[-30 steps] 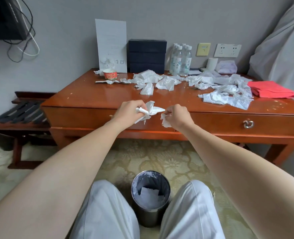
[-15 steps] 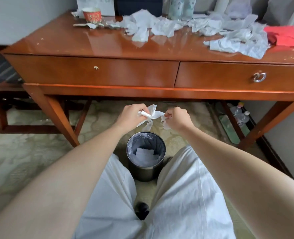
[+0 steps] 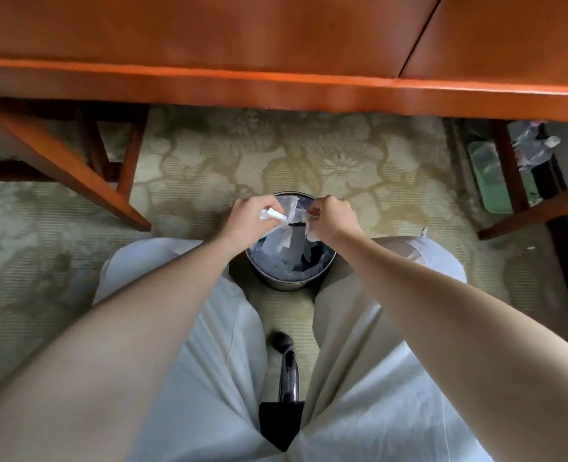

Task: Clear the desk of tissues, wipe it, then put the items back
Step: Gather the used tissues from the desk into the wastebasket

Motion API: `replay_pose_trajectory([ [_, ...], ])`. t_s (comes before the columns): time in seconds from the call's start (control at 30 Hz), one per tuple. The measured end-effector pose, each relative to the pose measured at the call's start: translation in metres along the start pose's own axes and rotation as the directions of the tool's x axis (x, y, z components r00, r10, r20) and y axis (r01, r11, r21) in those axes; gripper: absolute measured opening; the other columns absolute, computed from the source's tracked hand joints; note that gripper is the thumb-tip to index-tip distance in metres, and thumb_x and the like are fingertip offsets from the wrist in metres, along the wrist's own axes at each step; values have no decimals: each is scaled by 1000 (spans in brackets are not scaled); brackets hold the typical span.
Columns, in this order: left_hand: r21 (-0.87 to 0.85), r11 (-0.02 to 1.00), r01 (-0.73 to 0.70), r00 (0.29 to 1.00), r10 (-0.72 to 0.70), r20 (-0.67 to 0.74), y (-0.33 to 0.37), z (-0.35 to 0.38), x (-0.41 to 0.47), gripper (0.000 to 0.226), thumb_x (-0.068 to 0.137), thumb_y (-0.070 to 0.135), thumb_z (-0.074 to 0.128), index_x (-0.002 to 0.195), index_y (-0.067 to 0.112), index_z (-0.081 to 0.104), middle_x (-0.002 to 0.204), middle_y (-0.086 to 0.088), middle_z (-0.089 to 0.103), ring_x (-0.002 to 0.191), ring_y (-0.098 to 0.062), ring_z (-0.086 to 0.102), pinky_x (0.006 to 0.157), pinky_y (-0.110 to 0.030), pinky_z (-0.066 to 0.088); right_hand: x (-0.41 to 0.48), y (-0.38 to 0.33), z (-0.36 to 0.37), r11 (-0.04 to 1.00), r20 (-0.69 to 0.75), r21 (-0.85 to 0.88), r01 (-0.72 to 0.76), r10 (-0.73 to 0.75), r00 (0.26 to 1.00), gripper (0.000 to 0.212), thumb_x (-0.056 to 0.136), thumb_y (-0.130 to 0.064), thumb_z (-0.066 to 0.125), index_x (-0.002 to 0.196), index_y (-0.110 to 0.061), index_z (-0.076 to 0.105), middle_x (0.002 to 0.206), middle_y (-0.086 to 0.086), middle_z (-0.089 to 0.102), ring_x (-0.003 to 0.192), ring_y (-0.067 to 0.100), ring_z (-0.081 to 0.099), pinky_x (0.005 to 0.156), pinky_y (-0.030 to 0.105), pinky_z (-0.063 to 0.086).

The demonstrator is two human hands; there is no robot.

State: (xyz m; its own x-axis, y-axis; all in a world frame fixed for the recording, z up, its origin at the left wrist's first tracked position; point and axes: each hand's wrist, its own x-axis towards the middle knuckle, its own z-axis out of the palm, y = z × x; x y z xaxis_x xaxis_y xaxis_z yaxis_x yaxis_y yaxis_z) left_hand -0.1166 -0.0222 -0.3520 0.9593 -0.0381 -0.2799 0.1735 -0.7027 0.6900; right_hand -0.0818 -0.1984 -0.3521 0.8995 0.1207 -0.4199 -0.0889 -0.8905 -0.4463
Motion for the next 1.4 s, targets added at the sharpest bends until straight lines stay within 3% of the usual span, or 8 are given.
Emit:
replay_pose_trajectory([
  [0.17, 10, 997, 79, 994, -80, 80, -31, 24, 30, 11, 85, 21, 75, 95, 21, 70, 93, 0, 69, 86, -19, 58, 68, -27, 40, 36, 6, 28, 999, 89, -29, -22, 25, 996, 12, 91, -16, 50, 88, -11, 61, 83, 13, 57, 79, 33, 53, 66, 31, 37],
  [0.3, 19, 991, 130, 979, -131, 159, -53, 41, 46, 21, 84, 26, 74, 102, 32, 65, 108, 0, 66, 99, -23, 61, 85, -37, 51, 59, 14, 49, 997, 127, -74, -28, 37, 991, 23, 90, -13, 50, 106, -12, 67, 97, 13, 65, 90, 35, 61, 69, 33, 44],
  [0.43, 110, 983, 146, 948, -171, 267, -58, 55, 54, 56, 85, 33, 76, 134, 20, 52, 130, -3, 60, 115, -23, 57, 96, -39, 47, 73, 23, 59, 995, 175, -99, -21, 39, 984, 36, 91, -14, 56, 125, -21, 62, 116, 12, 66, 103, 34, 62, 85, 38, 53],
  [0.53, 150, 977, 155, 942, -191, 275, -58, 57, 57, 68, 84, 41, 74, 140, 17, 46, 139, -4, 55, 124, -25, 53, 101, -43, 45, 77, 28, 60, 994, 191, -100, -37, 56, 980, 37, 87, -13, 59, 122, -22, 63, 115, 9, 67, 101, 30, 62, 82, 35, 53],
  [0.87, 241, 970, 23, 970, -80, 229, -25, 15, 39, 62, 86, 40, 72, 140, 23, 46, 142, 3, 49, 124, -24, 52, 100, -46, 45, 45, 6, 29, 998, 136, -56, 19, -11, 991, 34, 88, -10, 49, 112, -27, 67, 110, 3, 69, 100, 26, 63, 78, 30, 51],
  [1.1, 378, 921, -95, 988, 42, 147, 18, -29, 0, 56, 89, 36, 70, 138, 23, 47, 139, 1, 51, 122, -23, 53, 97, -45, 47, 1, -21, -15, 993, 21, -52, 111, -110, 994, 22, 87, -15, 55, 100, -26, 68, 105, 4, 69, 94, 26, 64, 84, 38, 56],
  [1.27, 470, 871, -144, 989, 108, 104, 52, -60, -36, 58, 90, 37, 68, 141, 23, 44, 140, 2, 47, 123, -23, 51, 91, -39, 46, -38, -36, -51, 979, -39, -101, 178, -183, 982, 26, 88, -11, 57, 108, -24, 69, 107, 4, 70, 95, 26, 65, 83, 38, 56],
  [1.4, 521, 833, -184, 982, 179, 60, 82, -81, -64, 63, 89, 38, 68, 144, 21, 42, 145, -1, 43, 132, -23, 42, 104, -41, 36, -73, -50, -82, 945, -9, -178, 274, -280, 960, 31, 86, -10, 58, 112, -22, 67, 110, 5, 70, 100, 26, 64, 89, 38, 54],
])
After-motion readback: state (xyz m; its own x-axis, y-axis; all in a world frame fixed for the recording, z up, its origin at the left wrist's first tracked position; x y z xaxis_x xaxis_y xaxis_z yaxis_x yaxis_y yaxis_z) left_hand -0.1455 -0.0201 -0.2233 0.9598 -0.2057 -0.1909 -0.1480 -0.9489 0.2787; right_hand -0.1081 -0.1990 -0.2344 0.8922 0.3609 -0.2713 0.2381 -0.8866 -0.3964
